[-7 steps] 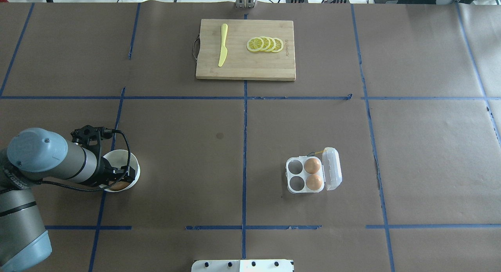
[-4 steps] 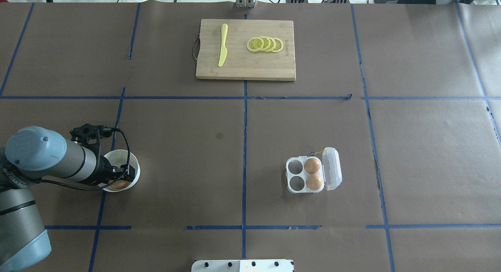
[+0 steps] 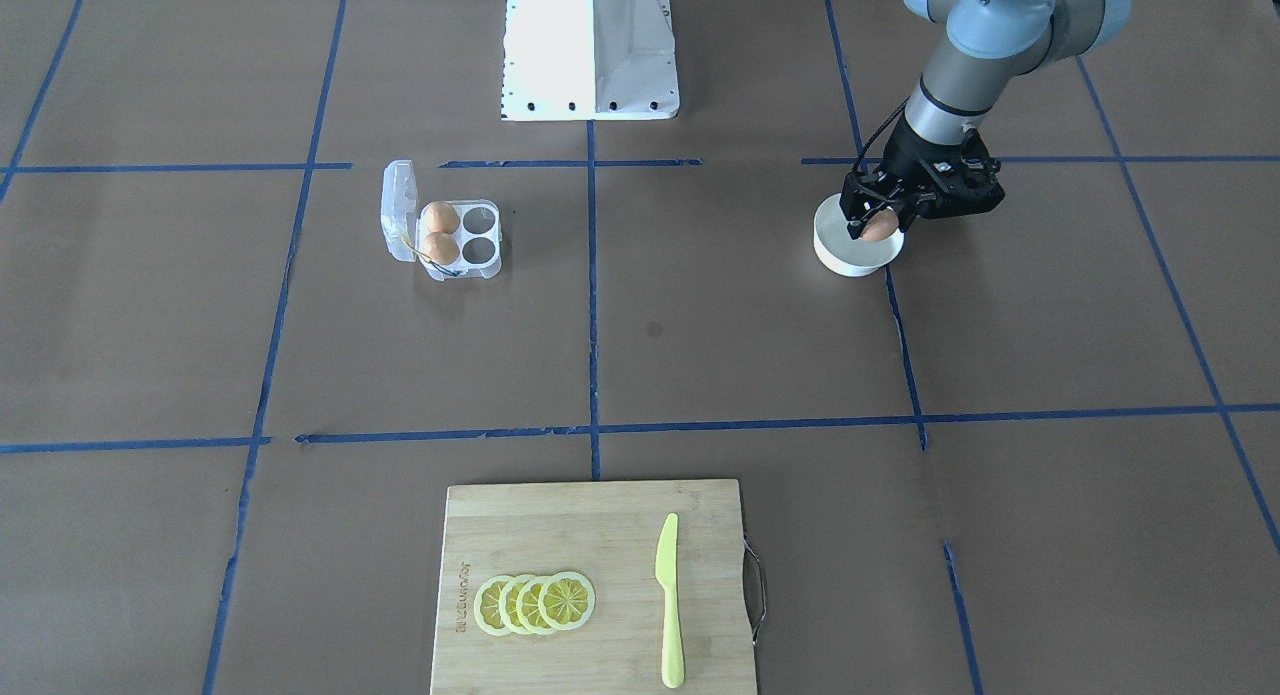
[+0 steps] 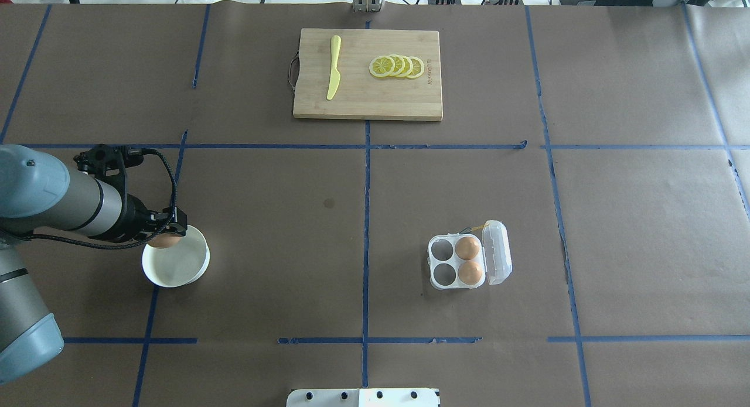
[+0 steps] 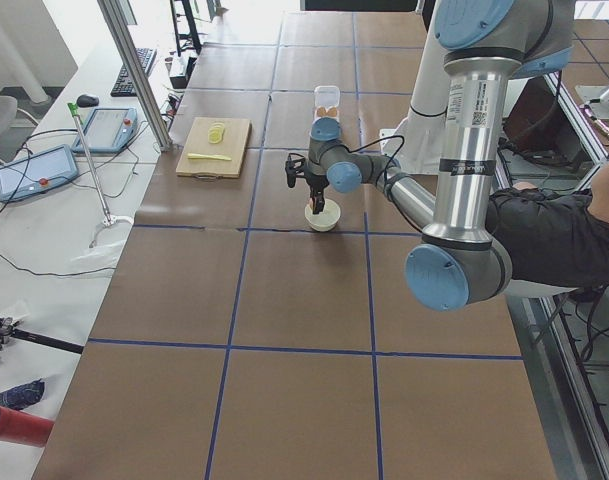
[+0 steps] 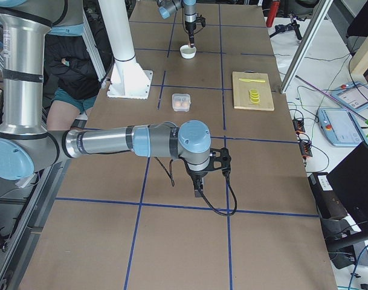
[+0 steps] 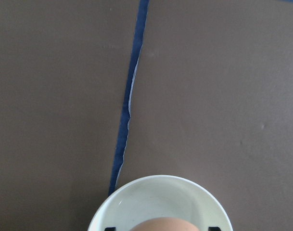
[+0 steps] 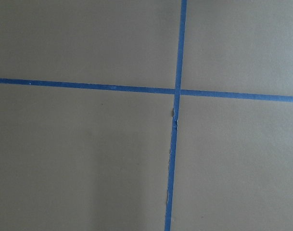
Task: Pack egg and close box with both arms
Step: 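Carry the egg with the left gripper over the clear egg carton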
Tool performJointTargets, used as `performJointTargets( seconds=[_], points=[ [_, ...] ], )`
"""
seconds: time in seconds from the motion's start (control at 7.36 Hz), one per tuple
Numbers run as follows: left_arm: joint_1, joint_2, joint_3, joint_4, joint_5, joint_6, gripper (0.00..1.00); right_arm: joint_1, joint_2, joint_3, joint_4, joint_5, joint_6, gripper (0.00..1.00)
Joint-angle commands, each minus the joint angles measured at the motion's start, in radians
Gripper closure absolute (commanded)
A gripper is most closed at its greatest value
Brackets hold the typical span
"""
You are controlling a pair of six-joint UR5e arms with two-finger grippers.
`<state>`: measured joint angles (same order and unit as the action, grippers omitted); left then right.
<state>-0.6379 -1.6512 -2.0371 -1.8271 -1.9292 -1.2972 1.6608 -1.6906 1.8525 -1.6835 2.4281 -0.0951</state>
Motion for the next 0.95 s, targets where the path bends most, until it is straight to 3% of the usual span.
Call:
performJointTargets(
  seconds=[0.0,0.27,0.41,0.54,0.81],
  points=[
    [-0.011,-0.091,-0.028,0.000,-0.004,-0.083,1.00,0.001,0.003,0.020,0.002,0.002,0.000,0.00],
    [0.018,-0.366,0.128,-0.011,-0.001,-0.292,1.00,-0.001,0.021,0.050,-0.002,-0.006,-0.001,0.00],
    [0.068,-0.418,0.156,-0.059,-0.001,-0.350,1.00,-0.001,0.022,0.048,-0.001,-0.004,-0.001,0.00],
    [0.096,-0.421,0.166,-0.209,-0.001,-0.381,1.00,0.001,0.019,0.044,0.002,-0.001,-0.001,0.00],
    [0.122,-0.435,0.283,-0.506,-0.001,-0.419,1.00,0.001,0.005,0.039,0.002,0.002,0.000,0.00]
  ],
)
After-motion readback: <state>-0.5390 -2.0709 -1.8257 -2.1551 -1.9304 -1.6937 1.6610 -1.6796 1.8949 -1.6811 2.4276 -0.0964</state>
